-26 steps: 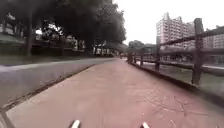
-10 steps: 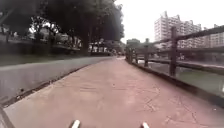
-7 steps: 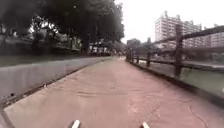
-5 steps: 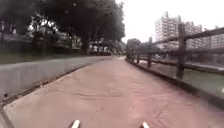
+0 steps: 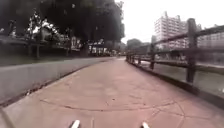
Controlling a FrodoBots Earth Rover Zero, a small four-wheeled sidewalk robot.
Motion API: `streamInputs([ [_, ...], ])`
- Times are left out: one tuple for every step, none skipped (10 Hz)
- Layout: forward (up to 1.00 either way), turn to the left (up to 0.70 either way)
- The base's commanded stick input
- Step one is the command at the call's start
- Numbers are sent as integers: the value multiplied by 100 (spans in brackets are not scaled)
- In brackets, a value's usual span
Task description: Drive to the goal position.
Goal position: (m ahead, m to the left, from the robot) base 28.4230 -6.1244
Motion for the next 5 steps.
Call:
streamInputs([
  [70,0],
  [70,0],
  [70,0],
  [70,0],
  [70,0],
])
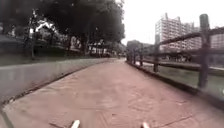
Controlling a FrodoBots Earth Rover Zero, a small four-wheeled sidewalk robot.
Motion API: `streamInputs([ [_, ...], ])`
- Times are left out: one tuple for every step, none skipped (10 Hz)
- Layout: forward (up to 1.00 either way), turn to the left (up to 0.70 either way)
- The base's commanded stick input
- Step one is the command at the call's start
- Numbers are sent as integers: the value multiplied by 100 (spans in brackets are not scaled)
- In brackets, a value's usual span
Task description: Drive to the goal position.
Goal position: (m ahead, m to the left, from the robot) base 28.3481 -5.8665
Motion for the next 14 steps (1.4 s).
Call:
streamInputs([
  [70,0],
  [70,0],
  [70,0],
  [70,0],
  [70,0],
  [70,0],
  [70,0],
  [70,0],
  [70,0],
  [70,0],
  [70,0],
  [70,0],
  [70,0],
  [70,0],
])
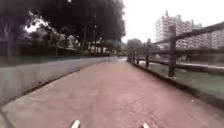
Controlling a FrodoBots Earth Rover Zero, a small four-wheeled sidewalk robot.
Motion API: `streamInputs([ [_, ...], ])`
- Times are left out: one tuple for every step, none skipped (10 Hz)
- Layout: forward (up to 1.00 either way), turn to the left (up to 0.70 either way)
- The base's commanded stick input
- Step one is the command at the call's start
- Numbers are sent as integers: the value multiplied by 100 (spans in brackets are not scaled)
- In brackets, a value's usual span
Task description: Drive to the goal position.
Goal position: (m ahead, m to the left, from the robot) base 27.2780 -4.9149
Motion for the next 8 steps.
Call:
streamInputs([
  [70,0],
  [70,0],
  [70,0],
  [70,0],
  [70,0],
  [70,0],
  [70,0],
  [70,0],
])
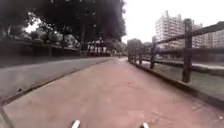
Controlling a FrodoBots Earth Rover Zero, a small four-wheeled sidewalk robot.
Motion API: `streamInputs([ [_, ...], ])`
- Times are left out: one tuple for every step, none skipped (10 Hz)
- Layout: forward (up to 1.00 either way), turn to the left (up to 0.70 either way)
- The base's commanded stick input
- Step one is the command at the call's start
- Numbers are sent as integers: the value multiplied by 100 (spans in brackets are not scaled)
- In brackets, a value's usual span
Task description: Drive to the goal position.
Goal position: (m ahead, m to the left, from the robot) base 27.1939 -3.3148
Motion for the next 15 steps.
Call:
streamInputs([
  [70,0],
  [70,0],
  [70,0],
  [70,0],
  [70,0],
  [70,0],
  [70,0],
  [70,0],
  [70,0],
  [70,0],
  [70,0],
  [70,0],
  [70,0],
  [70,0],
  [70,0],
])
